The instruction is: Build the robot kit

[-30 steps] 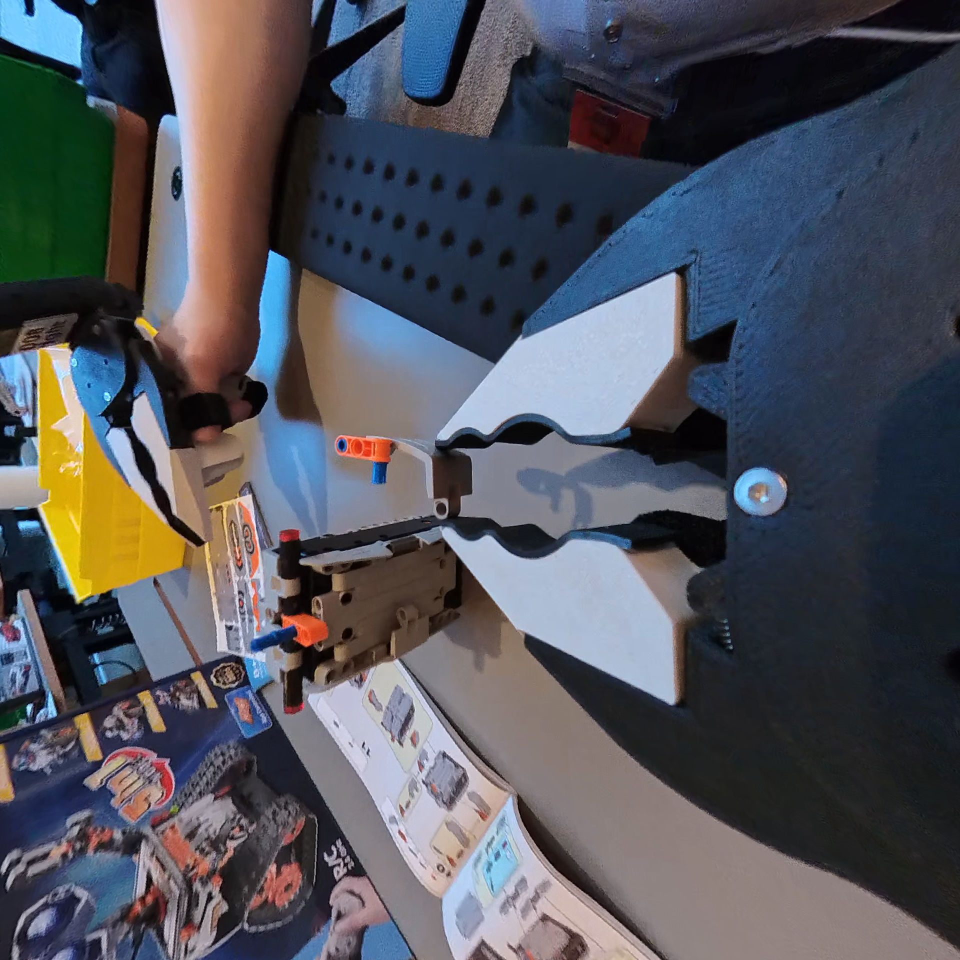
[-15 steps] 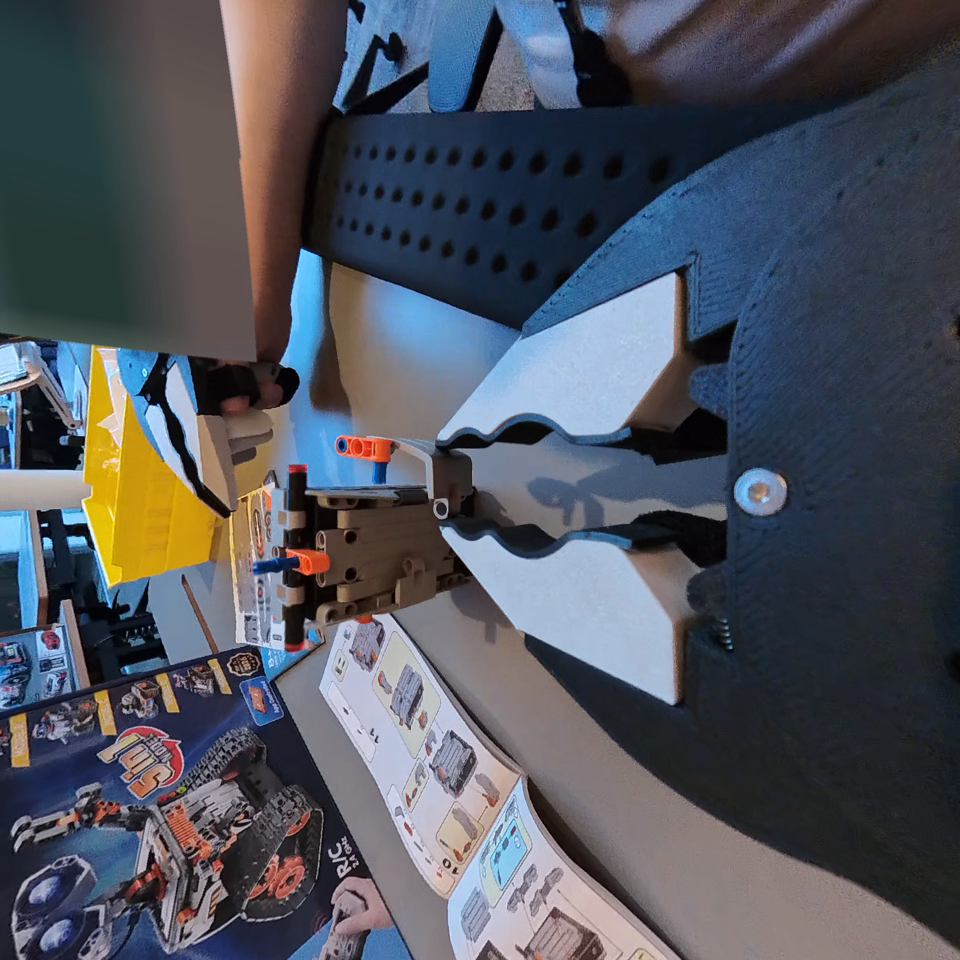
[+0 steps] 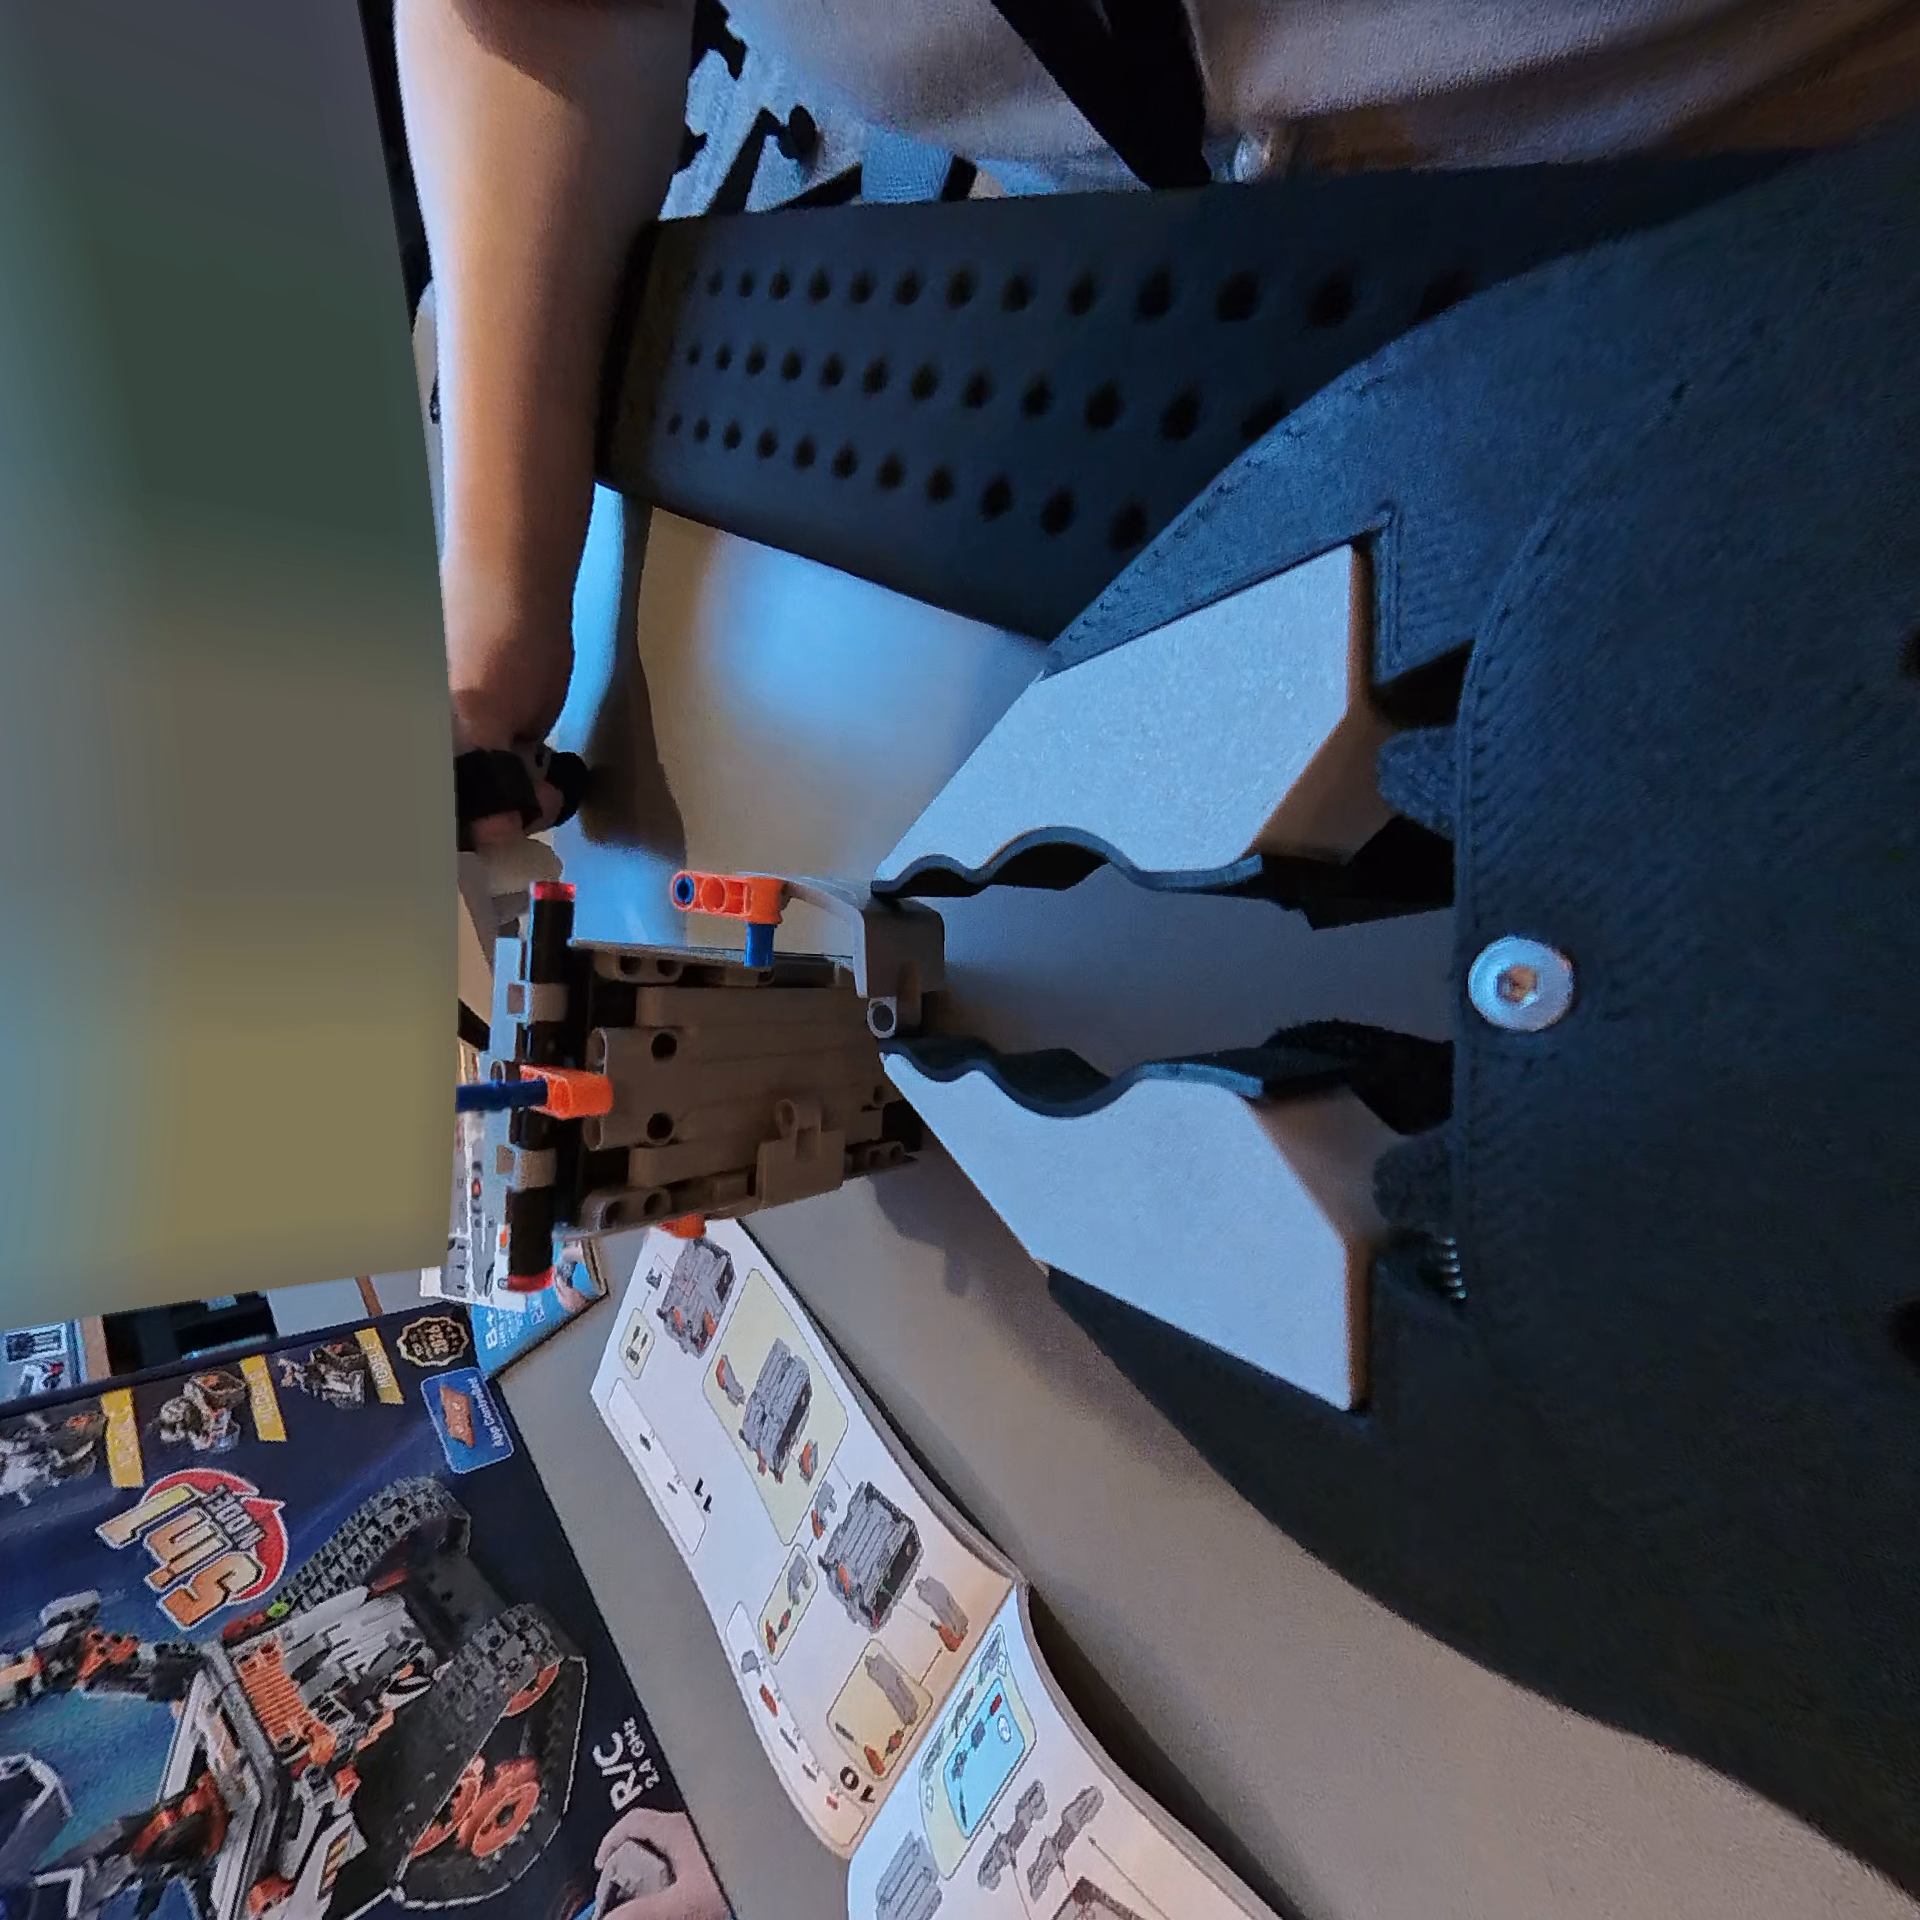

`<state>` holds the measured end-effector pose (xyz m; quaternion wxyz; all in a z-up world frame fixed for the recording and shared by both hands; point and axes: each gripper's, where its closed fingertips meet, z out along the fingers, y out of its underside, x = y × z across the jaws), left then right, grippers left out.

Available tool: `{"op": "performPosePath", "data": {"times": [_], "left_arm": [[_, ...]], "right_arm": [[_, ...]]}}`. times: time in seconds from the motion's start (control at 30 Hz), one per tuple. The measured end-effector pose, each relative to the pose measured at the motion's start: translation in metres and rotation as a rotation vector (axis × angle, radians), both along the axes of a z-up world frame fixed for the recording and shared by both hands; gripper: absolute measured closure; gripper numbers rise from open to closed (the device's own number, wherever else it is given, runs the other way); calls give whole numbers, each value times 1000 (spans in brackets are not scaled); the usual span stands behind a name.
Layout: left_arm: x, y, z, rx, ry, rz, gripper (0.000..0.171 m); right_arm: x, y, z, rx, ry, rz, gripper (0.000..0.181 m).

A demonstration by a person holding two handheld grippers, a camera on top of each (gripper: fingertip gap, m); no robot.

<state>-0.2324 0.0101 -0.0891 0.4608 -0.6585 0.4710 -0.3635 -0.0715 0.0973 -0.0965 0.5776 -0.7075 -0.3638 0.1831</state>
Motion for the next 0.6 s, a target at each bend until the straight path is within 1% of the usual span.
{"op": "performPosePath", "data": {"times": [0.13, 0.37, 0.6], "left_arm": [[0, 0, 1, -13, -12, -5, 147], [3, -4, -3, 32, 31, -22, 147], [3, -5, -2, 71, 44, -14, 147]], "right_arm": [[2, 3, 0, -9, 11, -7, 176], [7, 5, 4, -19, 58, -21, 176], [4, 3, 2, -11, 33, -10, 176]]}}
